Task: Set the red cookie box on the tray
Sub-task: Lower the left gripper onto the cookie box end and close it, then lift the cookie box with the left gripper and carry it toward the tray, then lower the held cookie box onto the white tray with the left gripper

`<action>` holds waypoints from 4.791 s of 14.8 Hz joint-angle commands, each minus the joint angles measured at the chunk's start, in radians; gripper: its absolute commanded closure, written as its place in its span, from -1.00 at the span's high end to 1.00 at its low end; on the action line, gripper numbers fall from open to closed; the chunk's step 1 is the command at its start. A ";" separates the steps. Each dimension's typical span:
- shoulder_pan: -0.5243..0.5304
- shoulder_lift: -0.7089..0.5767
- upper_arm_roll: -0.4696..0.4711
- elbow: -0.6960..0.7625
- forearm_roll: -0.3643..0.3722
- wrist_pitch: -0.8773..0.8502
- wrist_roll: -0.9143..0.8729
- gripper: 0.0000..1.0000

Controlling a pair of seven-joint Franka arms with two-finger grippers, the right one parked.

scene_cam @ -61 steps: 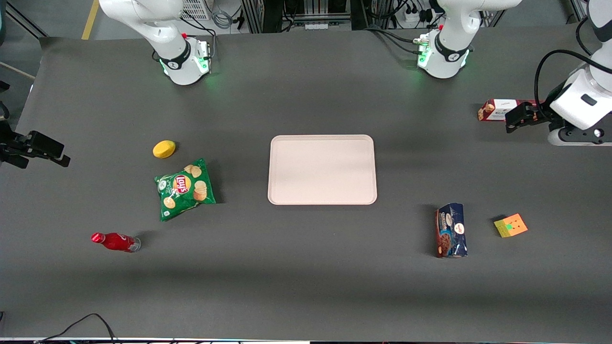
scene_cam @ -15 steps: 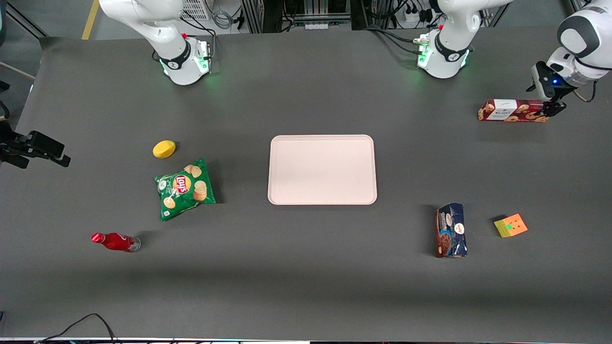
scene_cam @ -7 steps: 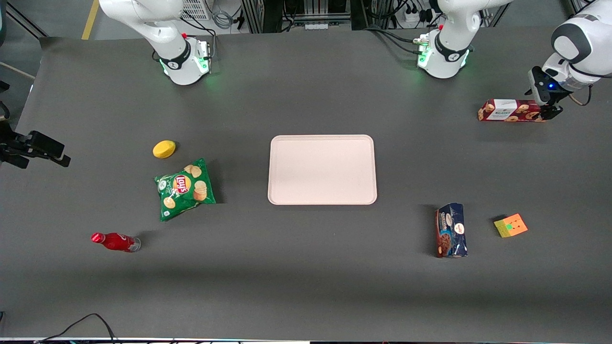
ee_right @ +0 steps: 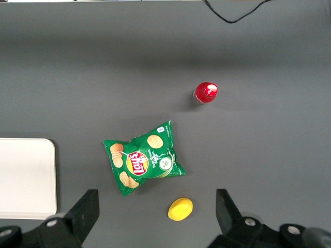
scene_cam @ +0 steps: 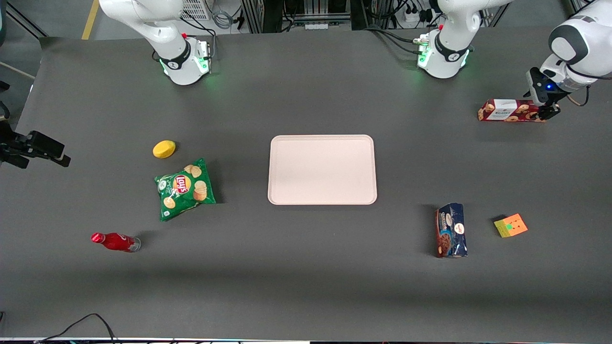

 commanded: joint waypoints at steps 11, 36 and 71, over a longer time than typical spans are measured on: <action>0.007 0.019 0.003 -0.079 -0.003 0.095 -0.045 -0.47; -0.237 -0.037 -0.507 0.473 -0.328 -0.549 -1.075 -1.00; -0.707 0.490 -0.793 0.613 -0.179 -0.022 -2.808 -0.91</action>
